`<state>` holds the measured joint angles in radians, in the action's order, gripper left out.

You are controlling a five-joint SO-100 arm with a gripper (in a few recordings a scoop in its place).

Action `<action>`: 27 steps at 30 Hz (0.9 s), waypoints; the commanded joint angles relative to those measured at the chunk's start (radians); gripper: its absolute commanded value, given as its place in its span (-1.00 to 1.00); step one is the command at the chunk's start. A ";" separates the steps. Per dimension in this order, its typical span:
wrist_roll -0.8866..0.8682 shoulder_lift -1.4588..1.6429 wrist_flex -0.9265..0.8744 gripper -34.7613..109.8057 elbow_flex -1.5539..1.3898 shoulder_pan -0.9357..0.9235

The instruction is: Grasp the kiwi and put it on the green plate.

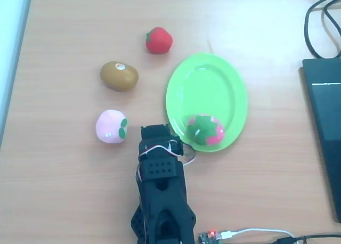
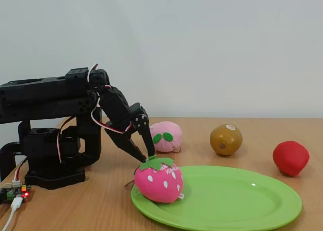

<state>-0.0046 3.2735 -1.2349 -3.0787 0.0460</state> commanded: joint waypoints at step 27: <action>0.009 0.025 -0.005 -0.63 -0.021 0.041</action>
<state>-0.0046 3.2735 -1.2349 -3.0787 0.0813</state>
